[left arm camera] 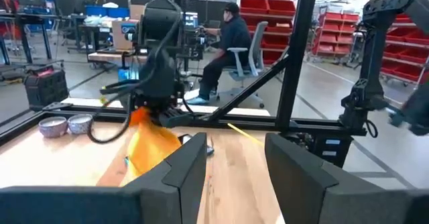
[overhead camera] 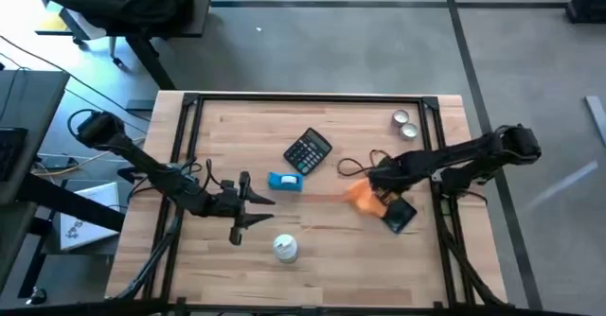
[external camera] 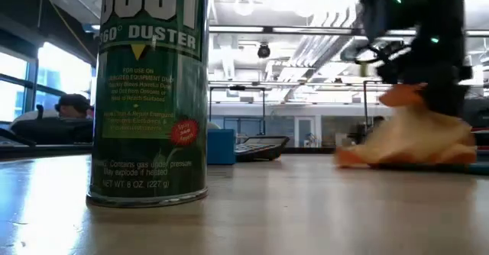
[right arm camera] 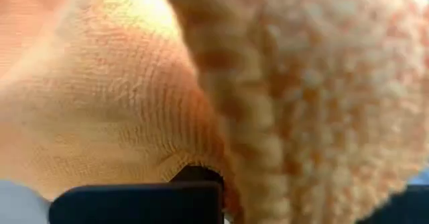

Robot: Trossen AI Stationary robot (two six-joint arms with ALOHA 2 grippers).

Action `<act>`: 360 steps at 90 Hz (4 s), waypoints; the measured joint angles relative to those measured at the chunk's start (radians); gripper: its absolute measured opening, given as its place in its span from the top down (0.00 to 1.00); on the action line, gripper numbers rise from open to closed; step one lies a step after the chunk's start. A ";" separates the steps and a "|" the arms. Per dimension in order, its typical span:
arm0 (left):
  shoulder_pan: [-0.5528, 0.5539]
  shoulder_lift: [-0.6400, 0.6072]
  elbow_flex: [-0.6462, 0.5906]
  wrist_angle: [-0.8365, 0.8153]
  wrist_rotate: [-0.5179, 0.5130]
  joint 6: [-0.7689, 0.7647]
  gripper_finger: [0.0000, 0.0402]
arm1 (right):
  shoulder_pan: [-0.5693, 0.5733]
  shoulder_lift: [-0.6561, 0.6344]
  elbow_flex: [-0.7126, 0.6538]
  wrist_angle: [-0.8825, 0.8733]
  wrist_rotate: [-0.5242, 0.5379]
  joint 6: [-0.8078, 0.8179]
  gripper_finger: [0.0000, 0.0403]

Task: Apply microfiber cloth
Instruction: Wipe the front of the cellphone using microfiber cloth

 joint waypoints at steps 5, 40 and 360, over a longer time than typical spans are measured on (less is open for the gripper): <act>0.000 0.000 0.000 0.000 0.000 0.000 0.67 | 0.011 0.000 0.000 0.000 -0.001 0.016 1.00; 0.000 0.000 0.000 0.002 0.000 0.000 0.67 | 0.040 0.000 0.000 0.555 -0.091 -0.221 1.00; 0.614 0.464 0.290 -0.226 0.553 0.000 0.67 | 0.230 0.017 -0.175 0.743 -0.059 -0.145 1.00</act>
